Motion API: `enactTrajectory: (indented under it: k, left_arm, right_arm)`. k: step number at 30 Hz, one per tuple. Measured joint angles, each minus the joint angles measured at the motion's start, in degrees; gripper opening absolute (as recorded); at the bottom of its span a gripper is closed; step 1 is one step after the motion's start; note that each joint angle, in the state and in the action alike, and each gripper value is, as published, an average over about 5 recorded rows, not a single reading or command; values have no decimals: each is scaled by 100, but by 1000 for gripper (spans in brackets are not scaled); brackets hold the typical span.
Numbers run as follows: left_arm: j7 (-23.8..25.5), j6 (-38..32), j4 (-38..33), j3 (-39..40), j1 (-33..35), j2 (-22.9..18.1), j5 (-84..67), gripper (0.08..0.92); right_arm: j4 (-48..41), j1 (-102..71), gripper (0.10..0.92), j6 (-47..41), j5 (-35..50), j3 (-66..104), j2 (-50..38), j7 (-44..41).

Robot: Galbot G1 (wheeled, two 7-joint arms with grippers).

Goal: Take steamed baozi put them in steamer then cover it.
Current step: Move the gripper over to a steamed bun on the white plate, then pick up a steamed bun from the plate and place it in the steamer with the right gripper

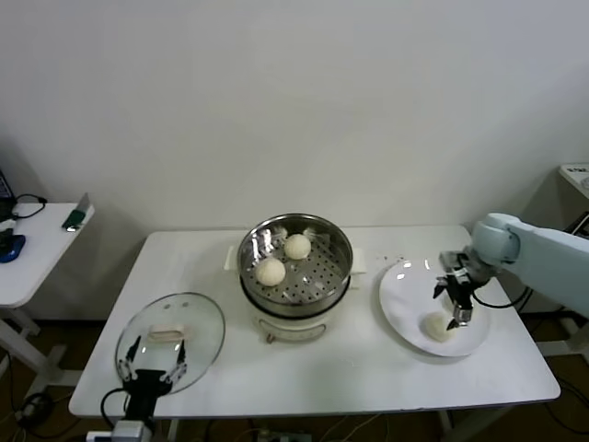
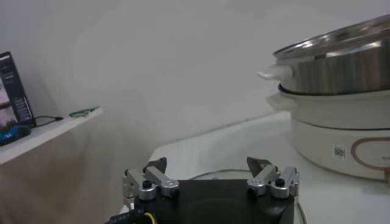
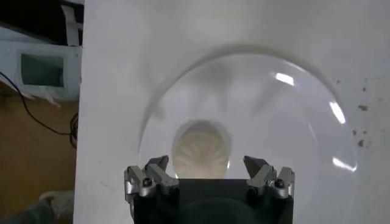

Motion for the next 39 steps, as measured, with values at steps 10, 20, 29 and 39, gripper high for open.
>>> enactTrajectory:
  k: [10, 20, 29, 39]
  left_arm:
    - [-9, -18, 52, -6, 17, -43, 35, 823]
    - [-14, -38, 90, -29, 27, -42, 33, 823]
    - [-18, -47, 90, -38, 47, -40, 19, 823]
    - [-20, -57, 50, -55, 99, -9, -8, 823]
  right_arm:
    - [-395, -570, 823, 52, -313, 409, 225, 51]
    - [-670, -811, 802, 103, -457, 579, 451, 54]
    - [-711, -742, 720, 167, -486, 534, 462, -9]
    - [-758, -204, 704, 566, -348, 272, 580, -57]
